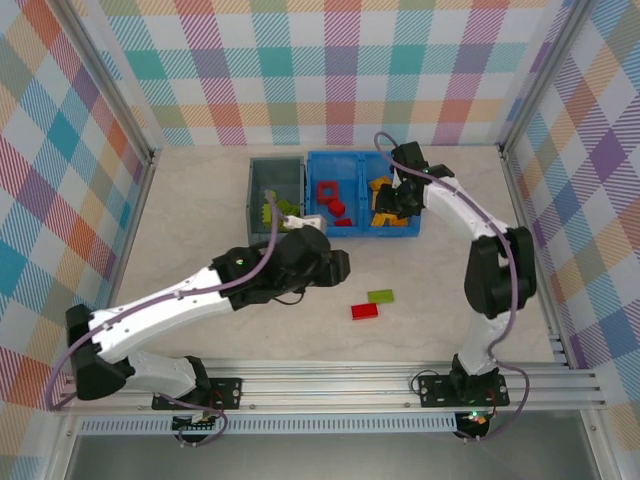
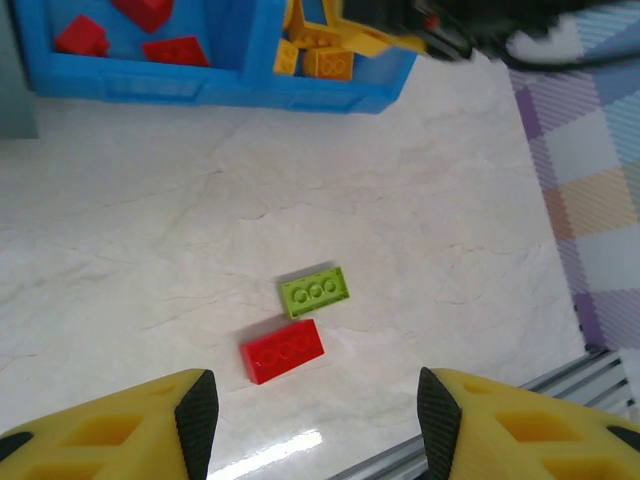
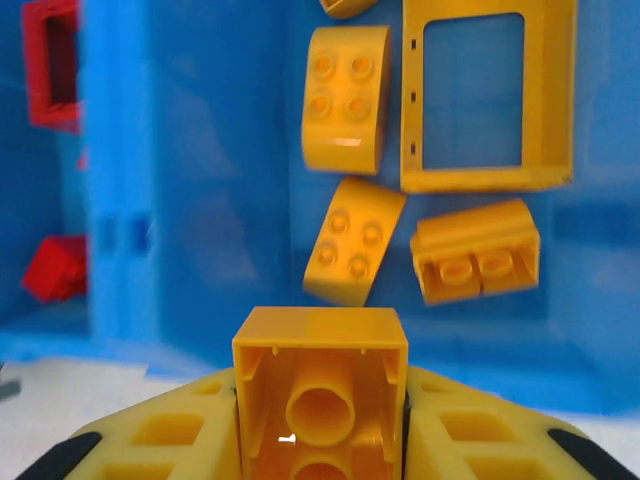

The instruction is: Sort the legos into containers by color

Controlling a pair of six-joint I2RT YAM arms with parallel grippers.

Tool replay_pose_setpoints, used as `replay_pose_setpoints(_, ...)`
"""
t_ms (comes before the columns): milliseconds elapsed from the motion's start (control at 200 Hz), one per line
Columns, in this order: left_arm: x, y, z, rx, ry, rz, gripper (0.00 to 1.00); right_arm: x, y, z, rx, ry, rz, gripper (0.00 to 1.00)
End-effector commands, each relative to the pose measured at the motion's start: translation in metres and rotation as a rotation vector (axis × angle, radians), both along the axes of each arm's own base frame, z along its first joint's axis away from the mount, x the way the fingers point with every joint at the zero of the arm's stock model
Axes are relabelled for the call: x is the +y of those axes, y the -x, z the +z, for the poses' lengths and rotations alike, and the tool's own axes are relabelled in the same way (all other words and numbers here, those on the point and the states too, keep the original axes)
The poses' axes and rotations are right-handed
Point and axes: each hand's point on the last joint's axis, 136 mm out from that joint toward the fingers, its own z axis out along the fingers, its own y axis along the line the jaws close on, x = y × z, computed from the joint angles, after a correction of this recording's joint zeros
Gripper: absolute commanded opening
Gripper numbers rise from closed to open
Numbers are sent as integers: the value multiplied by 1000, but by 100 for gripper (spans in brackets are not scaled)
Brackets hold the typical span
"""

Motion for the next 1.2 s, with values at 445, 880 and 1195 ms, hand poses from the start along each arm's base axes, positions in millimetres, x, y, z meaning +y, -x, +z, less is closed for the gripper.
replay_pose_setpoints(445,-37,1,-21,-77,-183,-148,59,-2,-19,7,22,-16,19,65)
replay_pose_setpoints(880,-33,17,-72,4,-313,-273,61,-5,108,134,-189,-50,47,54)
replay_pose_setpoints(1195,-77,20,-124,-44,-565,-704,66,-57,239,139,-161,-138,-79,59)
